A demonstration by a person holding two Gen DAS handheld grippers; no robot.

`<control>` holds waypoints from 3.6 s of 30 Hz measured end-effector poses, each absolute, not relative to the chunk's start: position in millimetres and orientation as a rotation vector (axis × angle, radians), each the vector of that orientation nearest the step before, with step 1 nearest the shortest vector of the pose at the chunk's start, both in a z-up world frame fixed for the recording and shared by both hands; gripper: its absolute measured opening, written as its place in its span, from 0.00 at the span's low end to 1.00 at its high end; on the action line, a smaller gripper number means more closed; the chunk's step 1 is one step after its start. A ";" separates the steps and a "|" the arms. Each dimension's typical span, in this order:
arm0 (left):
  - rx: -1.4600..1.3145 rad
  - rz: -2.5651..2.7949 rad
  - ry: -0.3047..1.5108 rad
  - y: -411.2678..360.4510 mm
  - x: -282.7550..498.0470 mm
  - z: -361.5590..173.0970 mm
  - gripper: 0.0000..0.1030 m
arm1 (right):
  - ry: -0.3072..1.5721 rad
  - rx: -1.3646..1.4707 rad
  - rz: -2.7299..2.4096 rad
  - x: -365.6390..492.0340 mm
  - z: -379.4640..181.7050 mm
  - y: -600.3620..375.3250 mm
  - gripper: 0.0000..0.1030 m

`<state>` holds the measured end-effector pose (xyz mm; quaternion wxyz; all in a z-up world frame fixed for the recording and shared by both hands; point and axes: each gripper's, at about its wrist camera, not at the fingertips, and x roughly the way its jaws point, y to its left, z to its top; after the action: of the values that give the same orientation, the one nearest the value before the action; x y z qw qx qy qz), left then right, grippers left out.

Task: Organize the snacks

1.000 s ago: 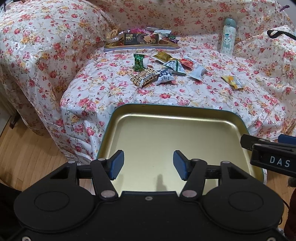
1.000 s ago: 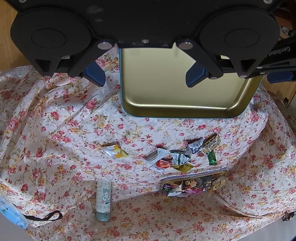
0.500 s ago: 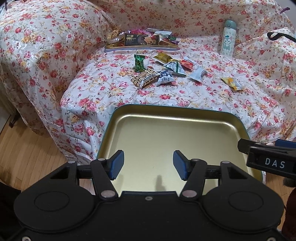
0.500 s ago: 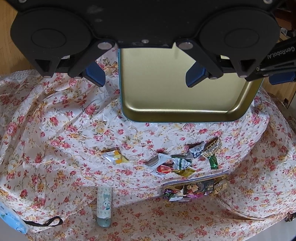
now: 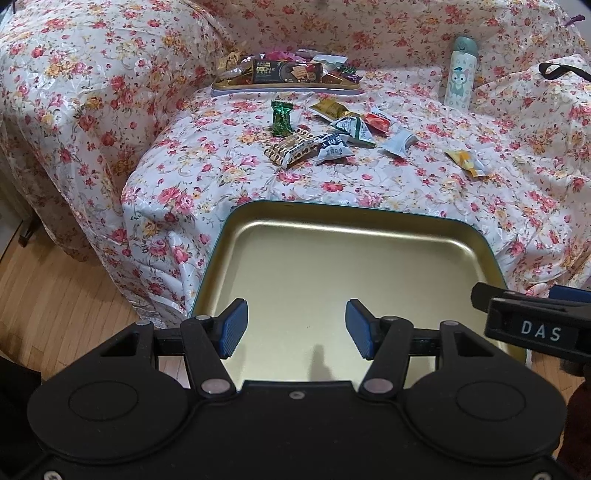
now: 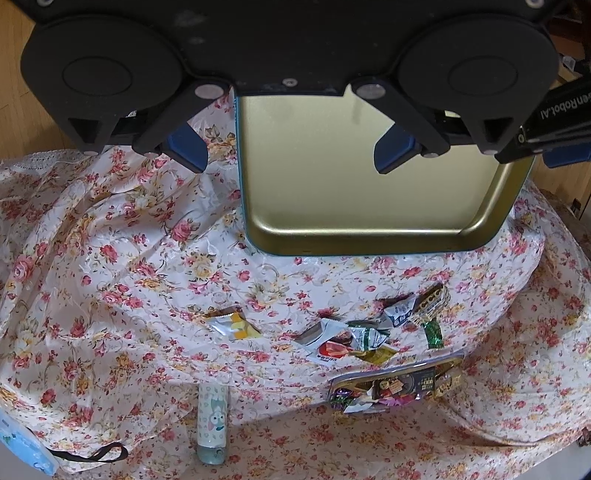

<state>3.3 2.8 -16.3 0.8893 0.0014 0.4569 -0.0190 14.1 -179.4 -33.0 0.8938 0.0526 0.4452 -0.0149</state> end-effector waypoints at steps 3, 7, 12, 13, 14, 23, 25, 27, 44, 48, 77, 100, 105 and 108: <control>-0.001 -0.042 0.949 2.9 3.6 -16.4 0.61 | 0.924 0.095 -0.038 14.5 -33.8 -178.0 0.98; -0.002 -0.044 0.954 3.1 4.2 -17.0 0.61 | 0.920 0.079 -0.045 13.5 -33.9 -177.8 0.98; 0.003 -0.034 0.961 2.8 4.6 -18.3 0.61 | 0.925 0.076 -0.042 14.4 -33.9 -178.6 0.98; 0.003 -0.033 0.963 3.0 4.8 -18.7 0.61 | 0.927 0.074 -0.041 14.3 -34.1 -178.2 0.98; 0.004 -0.031 0.967 2.9 5.0 -19.3 0.61 | 0.928 0.073 -0.039 14.2 -34.5 -178.0 0.98; -0.010 -0.018 1.001 6.0 7.9 -24.1 0.61 | 0.943 0.063 -0.024 14.7 -36.6 -175.7 0.98; -0.012 -0.015 1.005 6.2 8.0 -24.8 0.61 | 0.944 0.063 -0.021 14.9 -36.7 -175.5 0.98; -0.013 -0.013 1.008 6.7 8.2 -25.1 0.61 | 0.944 0.061 -0.018 15.1 -37.0 -175.6 0.98; -0.023 -0.006 1.063 7.6 12.7 -34.9 0.60 | 0.982 0.052 0.004 17.0 -42.5 -173.0 0.98; -0.025 -0.007 1.073 7.8 14.4 -36.8 0.60 | 1.024 0.069 0.022 21.3 -46.4 -174.5 0.98; -0.044 -0.013 0.955 28.6 124.7 -25.6 0.58 | 1.013 0.081 -0.096 151.5 -47.7 -222.9 0.92; 0.022 -0.065 0.943 15.1 207.9 -68.3 0.58 | 0.956 0.096 -0.132 227.6 -99.9 -251.2 0.72; 0.024 -0.060 0.972 15.8 219.7 -78.3 0.58 | 0.924 0.075 -0.136 238.6 -103.6 -250.3 0.73; 0.023 -0.055 0.966 15.9 223.6 -81.7 0.60 | 0.904 0.076 -0.139 243.5 -105.6 -252.5 0.76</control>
<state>223.6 15.9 -81.7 0.8852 0.0112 0.4643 -0.0263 243.5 -252.5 -105.6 0.8966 0.0365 0.4363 -0.0669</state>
